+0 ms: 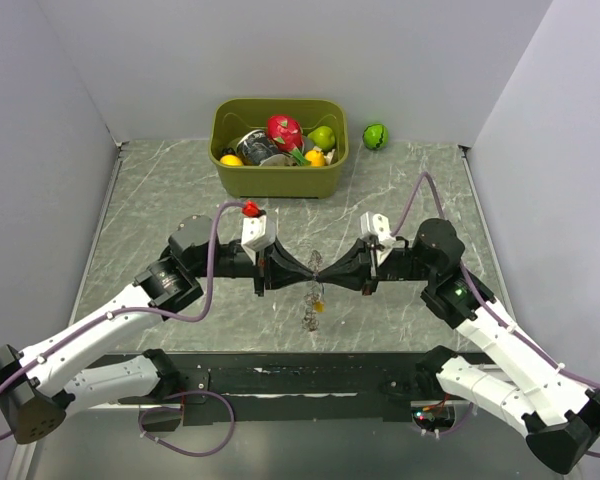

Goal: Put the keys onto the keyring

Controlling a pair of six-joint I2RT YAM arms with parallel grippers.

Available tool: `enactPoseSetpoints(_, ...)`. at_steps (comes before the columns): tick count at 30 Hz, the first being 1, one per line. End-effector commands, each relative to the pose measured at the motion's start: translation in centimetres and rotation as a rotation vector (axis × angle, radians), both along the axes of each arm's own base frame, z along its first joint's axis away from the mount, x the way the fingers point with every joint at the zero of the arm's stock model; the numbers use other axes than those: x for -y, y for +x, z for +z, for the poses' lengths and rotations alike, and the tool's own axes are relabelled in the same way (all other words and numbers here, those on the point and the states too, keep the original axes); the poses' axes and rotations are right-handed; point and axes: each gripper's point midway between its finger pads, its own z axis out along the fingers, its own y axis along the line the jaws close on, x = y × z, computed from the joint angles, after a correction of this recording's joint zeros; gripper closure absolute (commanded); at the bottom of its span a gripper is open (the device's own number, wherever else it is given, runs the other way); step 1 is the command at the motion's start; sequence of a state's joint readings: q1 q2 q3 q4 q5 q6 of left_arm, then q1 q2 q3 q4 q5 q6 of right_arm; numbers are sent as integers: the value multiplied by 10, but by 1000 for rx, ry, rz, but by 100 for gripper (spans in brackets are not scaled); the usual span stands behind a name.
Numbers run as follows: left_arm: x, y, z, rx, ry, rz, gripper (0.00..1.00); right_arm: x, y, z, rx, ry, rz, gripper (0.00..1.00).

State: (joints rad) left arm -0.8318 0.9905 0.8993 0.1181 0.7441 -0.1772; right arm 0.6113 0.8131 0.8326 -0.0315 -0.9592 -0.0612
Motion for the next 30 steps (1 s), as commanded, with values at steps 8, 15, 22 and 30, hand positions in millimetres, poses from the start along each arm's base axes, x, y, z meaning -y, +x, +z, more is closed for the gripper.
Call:
enactPoseSetpoints(8,-8,-9,-3,13,202,-59,52,1,11,3,45,-43,-43,100)
enactPoseSetpoints(15,-1,14,-27,-54,421,-39,47,-2,15,-10,25,-88,-26,100)
enactPoseSetpoints(22,8,23,-48,-84,533,-60,50,-3,17,-18,9,-108,-22,100)
enactPoseSetpoints(30,11,30,-54,-87,569,-52,72,-3,20,-21,13,-111,-39,100)
